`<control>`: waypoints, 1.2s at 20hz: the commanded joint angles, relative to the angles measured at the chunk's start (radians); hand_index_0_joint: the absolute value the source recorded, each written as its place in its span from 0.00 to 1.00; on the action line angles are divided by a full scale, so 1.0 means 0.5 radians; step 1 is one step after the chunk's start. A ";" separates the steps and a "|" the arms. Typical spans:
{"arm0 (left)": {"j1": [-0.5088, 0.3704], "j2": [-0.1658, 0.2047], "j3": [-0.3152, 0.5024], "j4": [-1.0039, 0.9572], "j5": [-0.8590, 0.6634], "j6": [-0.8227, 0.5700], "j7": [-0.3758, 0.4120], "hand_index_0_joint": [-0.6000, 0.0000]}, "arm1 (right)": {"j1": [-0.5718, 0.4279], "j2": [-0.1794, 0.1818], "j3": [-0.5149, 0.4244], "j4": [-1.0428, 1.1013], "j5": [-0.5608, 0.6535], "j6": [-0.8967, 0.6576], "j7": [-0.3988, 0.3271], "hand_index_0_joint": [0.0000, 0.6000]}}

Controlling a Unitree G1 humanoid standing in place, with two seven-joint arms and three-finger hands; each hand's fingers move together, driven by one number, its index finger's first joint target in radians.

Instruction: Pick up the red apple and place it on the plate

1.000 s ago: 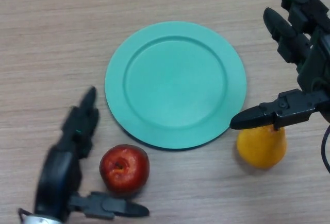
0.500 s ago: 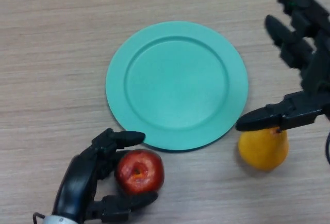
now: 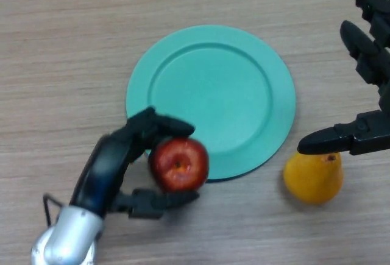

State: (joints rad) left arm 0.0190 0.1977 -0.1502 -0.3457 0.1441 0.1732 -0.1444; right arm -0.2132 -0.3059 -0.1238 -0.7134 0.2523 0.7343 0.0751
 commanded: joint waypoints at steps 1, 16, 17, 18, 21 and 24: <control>-0.188 -0.006 0.072 0.039 -0.008 -0.208 -0.037 0.00 | -0.080 -0.079 -0.138 -0.121 0.121 -0.212 -0.015 0.00; -0.619 0.016 0.182 0.533 0.171 -0.229 -0.084 1.00 | -0.131 -0.083 -0.117 -0.068 0.127 -0.346 -0.081 0.00; -0.612 0.032 0.192 0.501 0.181 -0.244 -0.114 1.00 | -0.145 -0.081 -0.109 -0.051 0.123 -0.360 -0.081 0.00; -0.586 0.068 0.228 0.446 0.209 -0.307 -0.168 1.00 | -0.157 -0.082 -0.102 -0.017 0.116 -0.411 -0.054 0.00; -0.503 0.124 0.351 0.200 0.093 -0.241 -0.282 1.00 | -0.168 -0.089 -0.103 0.046 0.116 -0.462 -0.007 0.00; -0.421 0.199 0.481 -0.136 -0.114 -0.144 -0.341 1.00 | -0.167 -0.092 -0.119 0.101 0.123 -0.497 0.001 0.00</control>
State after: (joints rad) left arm -0.1698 0.2731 0.0468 -0.3597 0.1265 0.1747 -0.3072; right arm -0.2604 -0.3127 -0.1353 -0.6177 0.2917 0.6456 0.0686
